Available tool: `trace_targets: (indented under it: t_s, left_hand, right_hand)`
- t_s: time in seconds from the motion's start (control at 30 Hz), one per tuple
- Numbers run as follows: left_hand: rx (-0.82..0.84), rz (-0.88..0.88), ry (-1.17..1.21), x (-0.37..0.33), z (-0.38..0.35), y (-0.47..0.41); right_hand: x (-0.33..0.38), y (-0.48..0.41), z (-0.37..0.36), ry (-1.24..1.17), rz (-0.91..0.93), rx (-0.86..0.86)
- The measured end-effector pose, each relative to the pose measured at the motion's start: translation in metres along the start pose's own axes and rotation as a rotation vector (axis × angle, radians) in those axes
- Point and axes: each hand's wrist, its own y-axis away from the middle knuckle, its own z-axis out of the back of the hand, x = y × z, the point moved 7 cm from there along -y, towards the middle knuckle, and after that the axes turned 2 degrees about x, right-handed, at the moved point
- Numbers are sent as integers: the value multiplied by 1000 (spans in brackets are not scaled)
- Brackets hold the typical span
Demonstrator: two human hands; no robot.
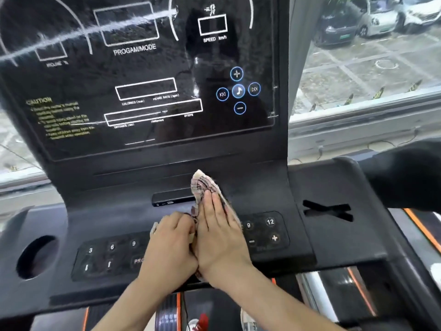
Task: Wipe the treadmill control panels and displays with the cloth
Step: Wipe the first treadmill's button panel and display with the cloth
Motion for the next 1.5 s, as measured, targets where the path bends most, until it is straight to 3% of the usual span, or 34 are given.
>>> trace_targets:
  t_s: [0.17,0.27,0.4,0.53,0.67,0.83,1.0,1.1,1.27,1.4,1.5]
  left_hand:
    - [59,-129,-117,-85,-34,-7]
    - [62,-250,-10,-132,-56,-8]
    - [127,-336,-55,-118,-57,5]
    - [168,-207,-156,-65,-45,23]
    - [52,-52,-188,-17,-19,23]
    - [-77,97,-272,37,15,3]
    - [-79,211,-311,75,26,2]
    - [-154,96,-337,39,22,-11]
    - [-229,-199,-324,-51,-11,-45]
    - [-234,-239,-249,-53,-10,-47]
    - [-364,-247,-144,-50,31,-49]
  right_hand:
    - [-80,42,17,-52,-74,-140]
    - [-133,66,11,-60,-228,-116]
    - [-136,69,4,-62,-332,-142]
    - [-75,43,15,-58,-113,-183]
    - [-39,-2,26,-238,54,-277]
    - [8,-49,37,-192,196,-364]
    - [51,-70,43,-198,353,-398]
    - [7,-56,42,-207,326,-383]
    - [-82,-8,46,-202,56,-465]
    - [-100,-12,57,-331,-28,-466]
    - [-91,-16,105,-444,8,-697]
